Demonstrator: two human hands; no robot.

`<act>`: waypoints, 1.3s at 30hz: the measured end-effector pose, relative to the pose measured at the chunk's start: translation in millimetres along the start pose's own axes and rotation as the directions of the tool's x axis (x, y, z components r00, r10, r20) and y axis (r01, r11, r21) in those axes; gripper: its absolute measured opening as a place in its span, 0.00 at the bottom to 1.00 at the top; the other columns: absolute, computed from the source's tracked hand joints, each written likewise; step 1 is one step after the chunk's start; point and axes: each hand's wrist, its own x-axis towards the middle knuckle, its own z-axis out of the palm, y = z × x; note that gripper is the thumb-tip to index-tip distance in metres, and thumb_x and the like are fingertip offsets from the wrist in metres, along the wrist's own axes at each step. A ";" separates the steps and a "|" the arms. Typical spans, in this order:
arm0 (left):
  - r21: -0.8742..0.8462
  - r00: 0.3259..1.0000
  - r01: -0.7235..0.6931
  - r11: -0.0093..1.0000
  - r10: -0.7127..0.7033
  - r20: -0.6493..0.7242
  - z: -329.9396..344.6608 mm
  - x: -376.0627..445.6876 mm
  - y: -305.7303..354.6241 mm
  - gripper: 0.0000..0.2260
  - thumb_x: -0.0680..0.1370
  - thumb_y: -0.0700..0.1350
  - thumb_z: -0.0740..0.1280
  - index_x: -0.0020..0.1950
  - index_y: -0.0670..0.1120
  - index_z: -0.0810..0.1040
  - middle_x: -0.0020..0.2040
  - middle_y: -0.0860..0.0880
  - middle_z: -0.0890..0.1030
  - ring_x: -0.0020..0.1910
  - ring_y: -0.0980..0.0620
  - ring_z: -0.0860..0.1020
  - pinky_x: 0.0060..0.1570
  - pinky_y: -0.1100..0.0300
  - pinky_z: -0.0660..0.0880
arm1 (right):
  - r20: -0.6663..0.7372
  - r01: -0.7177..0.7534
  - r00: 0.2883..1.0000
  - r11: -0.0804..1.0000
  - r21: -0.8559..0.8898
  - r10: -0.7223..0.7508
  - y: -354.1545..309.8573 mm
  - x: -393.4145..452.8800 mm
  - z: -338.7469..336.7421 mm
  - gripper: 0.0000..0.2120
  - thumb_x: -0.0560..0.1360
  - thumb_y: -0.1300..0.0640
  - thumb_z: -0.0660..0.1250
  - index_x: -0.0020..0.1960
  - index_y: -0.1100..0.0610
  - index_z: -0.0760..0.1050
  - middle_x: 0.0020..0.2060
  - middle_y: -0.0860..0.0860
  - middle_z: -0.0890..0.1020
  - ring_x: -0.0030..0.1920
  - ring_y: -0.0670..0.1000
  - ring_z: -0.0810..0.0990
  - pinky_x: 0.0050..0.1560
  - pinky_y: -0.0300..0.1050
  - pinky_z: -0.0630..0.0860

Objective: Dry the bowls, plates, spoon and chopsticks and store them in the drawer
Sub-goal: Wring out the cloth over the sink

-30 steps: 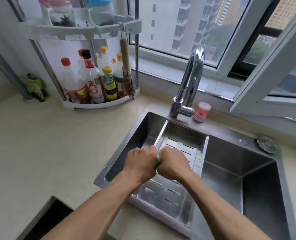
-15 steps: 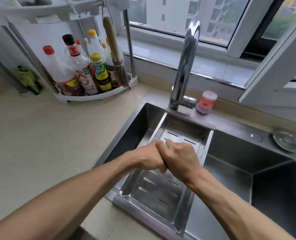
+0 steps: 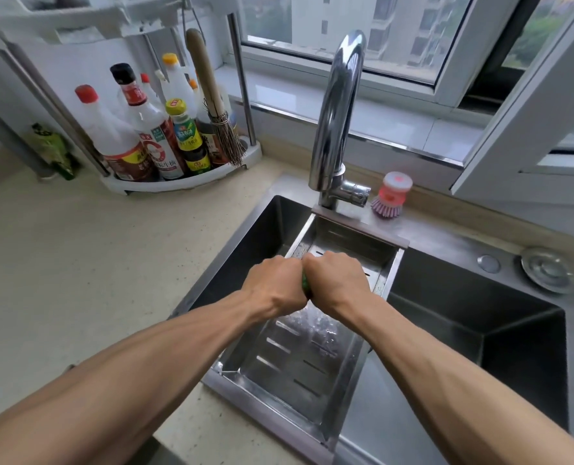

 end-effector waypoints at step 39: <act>-0.727 0.978 -0.025 0.686 -0.132 -0.159 -74.6 -76.3 -83.4 0.15 0.68 0.44 0.81 0.46 0.50 0.76 0.40 0.51 0.82 0.35 0.54 0.81 0.34 0.55 0.78 | 0.138 -0.142 0.987 0.044 0.989 0.083 -60.5 7.5 -67.1 0.06 0.76 0.66 0.69 0.53 0.63 0.76 0.51 0.62 0.82 0.49 0.56 0.84 0.44 0.45 0.82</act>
